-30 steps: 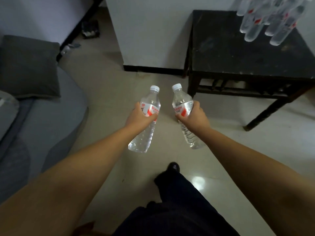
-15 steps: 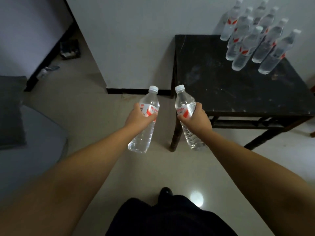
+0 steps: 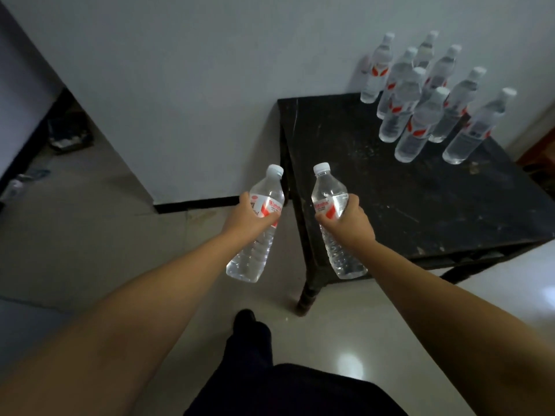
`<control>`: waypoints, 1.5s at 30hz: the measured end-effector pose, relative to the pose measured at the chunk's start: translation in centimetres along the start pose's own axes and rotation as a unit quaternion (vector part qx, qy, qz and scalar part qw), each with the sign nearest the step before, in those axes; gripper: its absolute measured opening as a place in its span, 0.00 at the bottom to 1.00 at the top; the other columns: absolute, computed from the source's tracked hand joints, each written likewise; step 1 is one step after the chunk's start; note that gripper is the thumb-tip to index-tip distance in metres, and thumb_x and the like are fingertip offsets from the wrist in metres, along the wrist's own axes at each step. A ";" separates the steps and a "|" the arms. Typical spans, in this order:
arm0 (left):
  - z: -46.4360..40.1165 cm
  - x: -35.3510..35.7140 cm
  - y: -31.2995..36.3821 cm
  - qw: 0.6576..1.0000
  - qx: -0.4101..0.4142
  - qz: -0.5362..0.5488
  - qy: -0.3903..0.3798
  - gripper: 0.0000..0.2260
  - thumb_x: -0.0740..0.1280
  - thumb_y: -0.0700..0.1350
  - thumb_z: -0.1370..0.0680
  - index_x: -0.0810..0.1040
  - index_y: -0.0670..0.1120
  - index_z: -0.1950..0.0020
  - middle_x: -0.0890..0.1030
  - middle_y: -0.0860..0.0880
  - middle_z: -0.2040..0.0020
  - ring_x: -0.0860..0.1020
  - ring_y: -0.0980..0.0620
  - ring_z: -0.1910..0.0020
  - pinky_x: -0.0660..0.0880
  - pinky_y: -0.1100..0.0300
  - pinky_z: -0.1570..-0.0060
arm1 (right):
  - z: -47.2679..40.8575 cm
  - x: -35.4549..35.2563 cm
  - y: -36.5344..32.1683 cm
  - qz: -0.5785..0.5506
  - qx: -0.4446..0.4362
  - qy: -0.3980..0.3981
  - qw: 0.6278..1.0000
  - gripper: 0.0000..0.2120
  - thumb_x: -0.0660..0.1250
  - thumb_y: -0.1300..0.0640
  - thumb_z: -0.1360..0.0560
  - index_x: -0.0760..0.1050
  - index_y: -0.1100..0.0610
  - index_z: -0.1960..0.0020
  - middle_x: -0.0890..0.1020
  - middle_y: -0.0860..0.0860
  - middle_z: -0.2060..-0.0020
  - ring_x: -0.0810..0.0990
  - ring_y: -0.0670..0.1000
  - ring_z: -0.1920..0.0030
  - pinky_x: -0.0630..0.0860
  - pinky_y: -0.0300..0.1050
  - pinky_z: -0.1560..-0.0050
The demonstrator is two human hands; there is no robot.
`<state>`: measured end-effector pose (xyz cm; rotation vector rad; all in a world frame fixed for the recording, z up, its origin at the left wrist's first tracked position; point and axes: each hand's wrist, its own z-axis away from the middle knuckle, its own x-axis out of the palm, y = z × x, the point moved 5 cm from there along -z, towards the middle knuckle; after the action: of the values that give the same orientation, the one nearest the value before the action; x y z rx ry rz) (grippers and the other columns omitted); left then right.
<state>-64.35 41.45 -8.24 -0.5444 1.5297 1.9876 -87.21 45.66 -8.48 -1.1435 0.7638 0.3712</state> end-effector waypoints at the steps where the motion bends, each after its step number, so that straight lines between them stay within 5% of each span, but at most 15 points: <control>1: -1.9 -0.6 0.5 1.000 0.008 -0.007 -0.009 0.30 0.72 0.59 0.30 0.64 0.49 0.34 0.77 0.49 0.46 0.79 0.48 0.50 0.78 0.51 0.52 | -1.4 0.2 -0.8 -0.005 0.010 0.008 1.000 0.35 0.71 0.40 0.31 0.60 0.55 0.33 0.75 0.55 0.44 0.79 0.55 0.48 0.79 0.58 0.47; 14: -20.4 -5.7 6.2 0.992 0.080 -0.010 -0.097 0.31 0.72 0.55 0.28 0.63 0.47 0.32 0.73 0.49 0.43 0.75 0.50 0.48 0.73 0.57 0.53 | -13.4 2.7 -7.7 -0.088 0.089 0.085 0.989 0.34 0.72 0.42 0.31 0.61 0.53 0.33 0.76 0.53 0.45 0.79 0.53 0.50 0.80 0.54 0.50; 28: -36.2 1.9 16.3 0.975 0.120 -0.062 -0.179 0.31 0.72 0.54 0.28 0.61 0.46 0.32 0.73 0.48 0.41 0.74 0.52 0.48 0.73 0.58 0.52 | -28.8 -2.6 -6.5 -0.148 0.145 0.142 0.968 0.30 0.74 0.48 0.30 0.62 0.55 0.36 0.77 0.52 0.45 0.79 0.51 0.50 0.79 0.49 0.49; 36: -42.0 5.2 21.5 0.965 0.153 -0.037 -0.208 0.30 0.74 0.50 0.29 0.63 0.46 0.34 0.74 0.47 0.41 0.76 0.47 0.43 0.72 0.57 0.50 | -34.8 -4.4 -6.4 -0.147 0.158 0.150 0.965 0.33 0.75 0.49 0.31 0.61 0.56 0.33 0.76 0.54 0.38 0.77 0.56 0.40 0.76 0.51 0.43; 41: -46.8 6.8 24.8 0.961 0.155 0.017 -0.230 0.34 0.76 0.49 0.31 0.61 0.45 0.31 0.74 0.45 0.35 0.74 0.46 0.37 0.71 0.53 0.39 | -38.8 -4.9 -7.2 -0.208 0.146 0.168 0.953 0.33 0.76 0.54 0.31 0.62 0.55 0.32 0.76 0.52 0.38 0.76 0.52 0.40 0.72 0.44 0.44; 45: -51.9 8.4 27.8 0.959 0.173 0.012 -0.226 0.32 0.76 0.47 0.31 0.64 0.46 0.32 0.75 0.45 0.36 0.75 0.45 0.38 0.72 0.54 0.42 | -41.8 -5.5 -7.5 -0.247 0.149 0.200 0.936 0.33 0.77 0.57 0.32 0.64 0.54 0.33 0.75 0.46 0.45 0.75 0.46 0.44 0.72 0.44 0.42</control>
<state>-89.98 -12.20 -6.80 0.0713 1.5351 1.6542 -101.01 5.09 -8.06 -1.0872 0.8164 -0.4021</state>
